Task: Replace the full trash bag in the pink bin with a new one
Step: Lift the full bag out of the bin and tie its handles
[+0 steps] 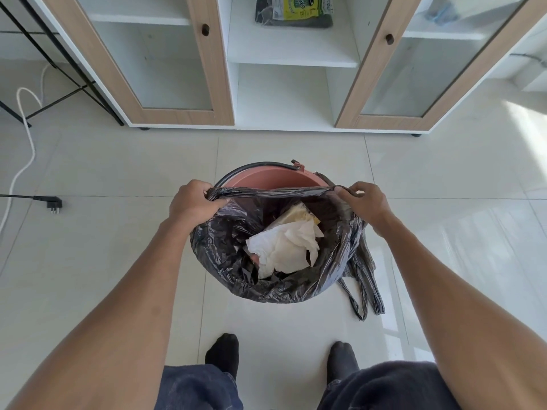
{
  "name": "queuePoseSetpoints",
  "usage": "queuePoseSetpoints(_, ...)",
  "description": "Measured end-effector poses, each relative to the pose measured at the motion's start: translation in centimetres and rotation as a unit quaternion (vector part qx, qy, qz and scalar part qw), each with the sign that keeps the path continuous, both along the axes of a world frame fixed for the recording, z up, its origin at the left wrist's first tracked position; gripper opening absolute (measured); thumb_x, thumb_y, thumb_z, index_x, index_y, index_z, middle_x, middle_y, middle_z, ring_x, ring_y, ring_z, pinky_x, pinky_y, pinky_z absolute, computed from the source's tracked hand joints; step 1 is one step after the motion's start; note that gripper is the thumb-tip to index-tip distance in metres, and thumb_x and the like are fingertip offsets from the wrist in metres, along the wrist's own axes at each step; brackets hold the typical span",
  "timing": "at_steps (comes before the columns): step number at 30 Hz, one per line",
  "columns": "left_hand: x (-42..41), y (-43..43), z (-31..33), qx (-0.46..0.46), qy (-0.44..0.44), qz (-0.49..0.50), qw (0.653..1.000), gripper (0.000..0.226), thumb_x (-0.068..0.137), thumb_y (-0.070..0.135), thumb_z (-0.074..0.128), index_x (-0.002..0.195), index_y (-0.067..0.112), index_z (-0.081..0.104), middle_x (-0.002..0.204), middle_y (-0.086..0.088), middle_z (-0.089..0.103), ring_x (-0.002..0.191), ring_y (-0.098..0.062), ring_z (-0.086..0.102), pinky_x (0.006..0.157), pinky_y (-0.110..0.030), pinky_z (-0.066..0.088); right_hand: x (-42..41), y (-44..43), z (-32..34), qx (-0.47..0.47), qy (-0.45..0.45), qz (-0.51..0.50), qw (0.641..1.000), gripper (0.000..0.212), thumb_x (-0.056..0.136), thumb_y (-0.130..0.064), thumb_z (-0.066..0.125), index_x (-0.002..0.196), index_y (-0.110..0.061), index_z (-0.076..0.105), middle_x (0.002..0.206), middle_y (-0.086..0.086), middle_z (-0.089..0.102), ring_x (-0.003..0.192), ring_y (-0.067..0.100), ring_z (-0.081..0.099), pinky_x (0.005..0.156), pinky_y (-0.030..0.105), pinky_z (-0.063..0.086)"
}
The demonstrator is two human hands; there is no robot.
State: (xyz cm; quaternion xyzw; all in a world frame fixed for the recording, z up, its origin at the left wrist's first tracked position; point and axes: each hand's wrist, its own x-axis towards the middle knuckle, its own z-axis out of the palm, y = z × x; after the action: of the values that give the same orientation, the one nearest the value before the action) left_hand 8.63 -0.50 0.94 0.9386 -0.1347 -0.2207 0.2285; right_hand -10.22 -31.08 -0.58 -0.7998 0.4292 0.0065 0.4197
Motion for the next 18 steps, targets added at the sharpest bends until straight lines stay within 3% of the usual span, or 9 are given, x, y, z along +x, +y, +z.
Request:
queuePoseSetpoints(4, -0.5, 1.0, -0.2, 0.018, 0.012, 0.032, 0.999, 0.026, 0.083, 0.046, 0.069, 0.085, 0.02, 0.072, 0.07, -0.005, 0.069, 0.07, -0.028, 0.068, 0.056, -0.027, 0.043, -1.3, 0.0, 0.0, 0.053, 0.027, 0.031, 0.998, 0.032, 0.084, -0.042, 0.075, 0.09, -0.012, 0.066, 0.075, 0.004, 0.064, 0.064, 0.016, 0.054, 0.058, 0.027, 0.04)
queuePoseSetpoints(7, -0.8, 1.5, -0.2, 0.015, 0.042, 0.051, 0.998, 0.032, 0.084, 0.047, 0.068, 0.084, 0.015, 0.071, 0.073, -0.006, 0.071, 0.072, -0.027, 0.069, 0.064, -0.031, 0.051, -2.6, 0.2, 0.1, 0.069, 0.051, 0.02, 0.996, 0.015, 0.091, -0.023, 0.068, 0.083, -0.011, 0.065, 0.072, 0.012, 0.066, 0.06, 0.019, 0.06, 0.053, 0.023, 0.042)
queuePoseSetpoints(9, -1.2, 1.8, -0.1, -0.002, 0.083, 0.057, 0.995, 0.031, 0.084, 0.046, 0.068, 0.086, 0.015, 0.072, 0.079, -0.005, 0.071, 0.073, -0.022, 0.067, 0.065, -0.029, 0.049, -3.4, 0.6, 0.4, 0.093, 0.053, -0.003, 0.994, 0.015, 0.094, -0.015, 0.062, 0.08, -0.009, 0.064, 0.07, 0.015, 0.063, 0.049, 0.014, 0.061, 0.046, 0.018, 0.042)
queuePoseSetpoints(11, -1.9, 2.3, -0.1, -0.023, 0.13, 0.05, 0.99, 0.029, 0.083, 0.048, 0.069, 0.091, 0.021, 0.073, 0.085, -0.001, 0.071, 0.076, -0.016, 0.064, 0.067, -0.028, 0.048, -4.0, 0.9, 0.8, 0.093, 0.071, -0.002, 0.993, 0.018, 0.096, -0.019, 0.058, 0.084, -0.008, 0.064, 0.067, 0.01, 0.059, 0.044, 0.011, 0.06, 0.045, 0.017, 0.039)
queuePoseSetpoints(15, -2.9, 3.1, 0.6, -0.051, 0.182, 0.053, 0.981, 0.033, 0.078, 0.056, 0.071, 0.096, 0.028, 0.071, 0.098, 0.005, 0.069, 0.096, -0.018, 0.064, 0.088, -0.032, 0.048, -4.6, 1.7, 2.1, 0.091, 0.082, -0.016, 0.992, 0.026, 0.096, -0.036, 0.059, 0.089, -0.011, 0.062, 0.066, 0.005, 0.059, 0.049, 0.011, 0.061, 0.05, 0.02, 0.036)
queuePoseSetpoints(18, -3.6, 3.7, 1.6, -0.036, 0.182, 0.071, 0.98, 0.024, 0.085, 0.047, 0.07, 0.088, 0.025, 0.063, 0.098, -0.001, 0.065, 0.095, -0.023, 0.064, 0.087, -0.036, 0.053, -4.9, 2.4, 3.3, 0.101, 0.113, -0.012, 0.988, 0.023, 0.091, -0.027, 0.065, 0.08, -0.008, 0.061, 0.069, 0.009, 0.067, 0.06, 0.017, 0.06, 0.058, 0.025, 0.05)
